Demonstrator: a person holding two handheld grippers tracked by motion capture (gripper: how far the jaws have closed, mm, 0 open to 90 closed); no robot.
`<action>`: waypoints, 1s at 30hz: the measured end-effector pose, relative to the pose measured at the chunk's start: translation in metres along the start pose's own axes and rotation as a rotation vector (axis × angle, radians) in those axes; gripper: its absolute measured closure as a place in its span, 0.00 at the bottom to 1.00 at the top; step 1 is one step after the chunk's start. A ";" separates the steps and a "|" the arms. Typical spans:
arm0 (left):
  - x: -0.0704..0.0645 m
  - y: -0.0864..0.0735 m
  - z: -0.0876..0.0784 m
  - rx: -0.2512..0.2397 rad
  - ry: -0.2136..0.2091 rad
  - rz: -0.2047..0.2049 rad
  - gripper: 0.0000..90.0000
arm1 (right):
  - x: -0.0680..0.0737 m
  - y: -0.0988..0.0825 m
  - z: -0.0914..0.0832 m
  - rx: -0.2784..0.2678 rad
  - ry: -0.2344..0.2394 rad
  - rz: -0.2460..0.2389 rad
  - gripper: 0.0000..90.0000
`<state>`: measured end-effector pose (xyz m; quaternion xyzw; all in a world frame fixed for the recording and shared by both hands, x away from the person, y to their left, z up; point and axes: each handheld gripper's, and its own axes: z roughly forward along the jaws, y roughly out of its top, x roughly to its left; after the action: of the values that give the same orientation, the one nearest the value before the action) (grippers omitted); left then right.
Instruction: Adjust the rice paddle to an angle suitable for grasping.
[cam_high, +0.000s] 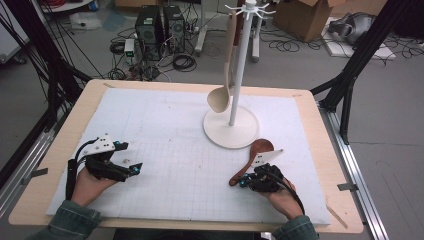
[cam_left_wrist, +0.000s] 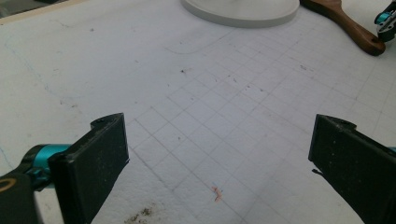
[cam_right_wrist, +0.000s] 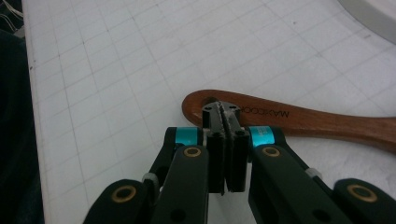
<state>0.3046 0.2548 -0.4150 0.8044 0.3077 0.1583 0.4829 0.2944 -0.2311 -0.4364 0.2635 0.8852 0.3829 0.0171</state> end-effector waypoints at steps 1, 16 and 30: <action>0.000 0.000 0.000 0.001 0.000 0.001 0.06 | 0.000 0.001 0.001 0.001 -0.001 -0.001 1.00; 0.001 0.000 0.000 0.001 -0.003 0.001 0.06 | 0.001 0.016 0.015 0.006 0.000 -0.017 1.00; 0.000 0.000 0.002 0.005 -0.011 -0.004 0.06 | -0.003 0.027 0.026 0.009 -0.001 -0.029 1.00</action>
<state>0.3059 0.2534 -0.4160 0.8059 0.3068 0.1521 0.4831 0.3152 -0.1992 -0.4366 0.2510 0.8906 0.3786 0.0217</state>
